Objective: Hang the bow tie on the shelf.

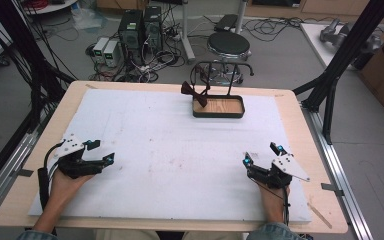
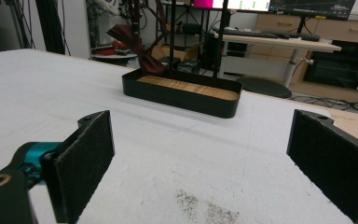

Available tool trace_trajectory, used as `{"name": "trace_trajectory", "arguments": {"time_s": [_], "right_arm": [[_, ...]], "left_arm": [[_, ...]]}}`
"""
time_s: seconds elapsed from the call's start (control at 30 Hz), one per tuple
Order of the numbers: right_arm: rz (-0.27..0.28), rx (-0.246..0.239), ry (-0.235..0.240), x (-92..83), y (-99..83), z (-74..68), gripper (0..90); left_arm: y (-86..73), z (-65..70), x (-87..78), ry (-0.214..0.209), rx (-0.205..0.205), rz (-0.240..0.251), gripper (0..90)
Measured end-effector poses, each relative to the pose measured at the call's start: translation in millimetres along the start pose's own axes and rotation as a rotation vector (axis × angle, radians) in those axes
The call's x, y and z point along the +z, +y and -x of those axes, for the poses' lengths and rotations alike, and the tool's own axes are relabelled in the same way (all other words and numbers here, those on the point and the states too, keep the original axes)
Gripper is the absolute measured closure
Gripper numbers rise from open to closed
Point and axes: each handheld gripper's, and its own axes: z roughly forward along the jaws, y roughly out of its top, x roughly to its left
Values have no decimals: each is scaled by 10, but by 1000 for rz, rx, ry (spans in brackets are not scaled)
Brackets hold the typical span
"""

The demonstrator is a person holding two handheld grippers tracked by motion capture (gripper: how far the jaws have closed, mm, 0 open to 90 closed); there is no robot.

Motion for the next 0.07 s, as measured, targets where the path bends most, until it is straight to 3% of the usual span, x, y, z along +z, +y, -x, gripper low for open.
{"name": "trace_trajectory", "arguments": {"time_s": [0.07], "right_arm": [[0, 0, 0, 0, 0, 0, 65]], "left_arm": [[-11, -4, 11, 4, 0, -9, 232]]}}
